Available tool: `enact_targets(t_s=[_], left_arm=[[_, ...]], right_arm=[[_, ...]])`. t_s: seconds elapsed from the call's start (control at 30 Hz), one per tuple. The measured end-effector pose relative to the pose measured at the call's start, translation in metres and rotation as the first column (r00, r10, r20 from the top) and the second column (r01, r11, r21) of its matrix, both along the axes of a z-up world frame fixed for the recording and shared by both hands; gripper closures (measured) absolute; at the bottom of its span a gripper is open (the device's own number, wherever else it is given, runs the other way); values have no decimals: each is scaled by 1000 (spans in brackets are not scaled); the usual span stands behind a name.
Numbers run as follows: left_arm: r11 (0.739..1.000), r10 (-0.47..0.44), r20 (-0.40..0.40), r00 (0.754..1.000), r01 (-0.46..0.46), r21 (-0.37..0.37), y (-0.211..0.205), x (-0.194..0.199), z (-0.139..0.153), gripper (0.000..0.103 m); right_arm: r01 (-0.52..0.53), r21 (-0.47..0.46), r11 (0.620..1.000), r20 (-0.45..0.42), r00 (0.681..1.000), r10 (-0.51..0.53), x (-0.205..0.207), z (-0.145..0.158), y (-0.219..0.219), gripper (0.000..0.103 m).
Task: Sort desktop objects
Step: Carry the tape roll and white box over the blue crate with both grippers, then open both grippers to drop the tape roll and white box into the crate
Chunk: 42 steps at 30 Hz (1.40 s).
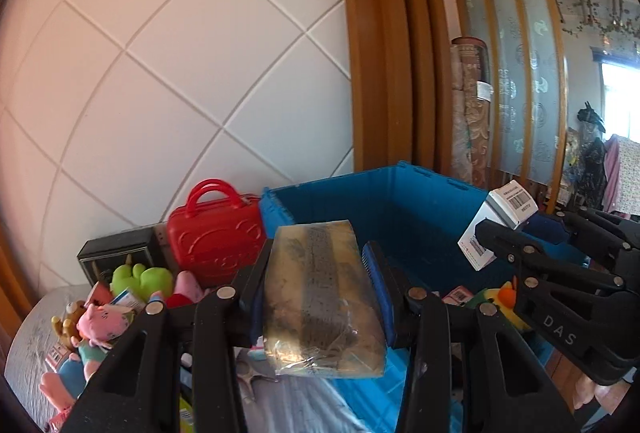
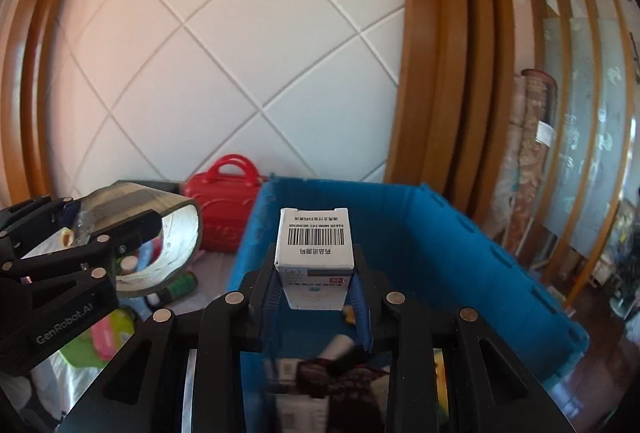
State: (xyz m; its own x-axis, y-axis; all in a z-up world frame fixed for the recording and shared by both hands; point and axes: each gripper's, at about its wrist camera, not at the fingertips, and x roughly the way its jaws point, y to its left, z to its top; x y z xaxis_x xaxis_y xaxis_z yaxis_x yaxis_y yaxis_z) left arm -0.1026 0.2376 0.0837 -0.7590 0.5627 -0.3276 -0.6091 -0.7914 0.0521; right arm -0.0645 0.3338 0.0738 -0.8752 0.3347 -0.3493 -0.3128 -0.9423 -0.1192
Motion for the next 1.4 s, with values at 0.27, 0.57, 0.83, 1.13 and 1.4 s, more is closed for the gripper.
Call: enact_targets(t_s=[0.27, 0.57, 0.83, 1.13, 1.4], left_arm=[[992, -78, 29, 997, 81, -102, 84, 23, -19, 61], [983, -84, 58, 995, 93, -157, 113, 34, -35, 61], [985, -36, 92, 995, 51, -167, 114, 32, -41, 48], [990, -13, 53, 999, 20, -136, 96, 43, -35, 23], [995, 32, 75, 997, -25, -98, 56, 38, -30, 23]], right_arm=[[115, -37, 993, 71, 991, -112, 15, -27, 83, 72], [176, -12, 984, 97, 980, -174, 23, -42, 119, 72], [232, 2, 973, 112, 966, -231, 26, -48, 134, 55], [241, 11, 970, 82, 967, -242, 37, -41, 128, 0], [202, -6, 979, 73, 977, -201, 41, -31, 106, 0]])
